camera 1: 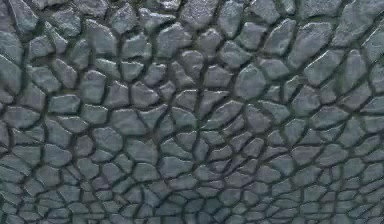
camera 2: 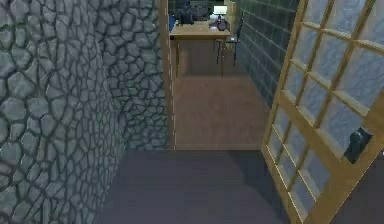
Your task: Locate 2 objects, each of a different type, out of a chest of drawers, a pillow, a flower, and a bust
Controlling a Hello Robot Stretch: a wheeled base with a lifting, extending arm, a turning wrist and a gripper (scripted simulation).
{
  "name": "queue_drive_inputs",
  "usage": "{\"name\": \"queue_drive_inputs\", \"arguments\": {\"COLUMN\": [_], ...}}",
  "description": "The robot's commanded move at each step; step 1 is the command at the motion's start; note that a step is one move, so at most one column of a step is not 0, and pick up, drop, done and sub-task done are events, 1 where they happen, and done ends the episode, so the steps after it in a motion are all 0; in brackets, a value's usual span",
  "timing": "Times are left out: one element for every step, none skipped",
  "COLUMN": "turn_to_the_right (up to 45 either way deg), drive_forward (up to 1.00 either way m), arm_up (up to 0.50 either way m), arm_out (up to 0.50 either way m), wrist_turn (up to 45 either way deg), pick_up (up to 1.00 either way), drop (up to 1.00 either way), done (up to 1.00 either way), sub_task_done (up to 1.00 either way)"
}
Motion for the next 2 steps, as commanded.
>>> {"name": "queue_drive_inputs", "arguments": {"turn_to_the_right": [45.0,45.0], "drive_forward": [0.0,0.0], "arm_up": [0.0,0.0], "arm_out": [0.0,0.0], "wrist_turn": [0.0,0.0], "pick_up": [0.0,0.0], "drop": [0.0,0.0], "done": [0.0,0.0], "sub_task_done": [0.0,0.0]}}
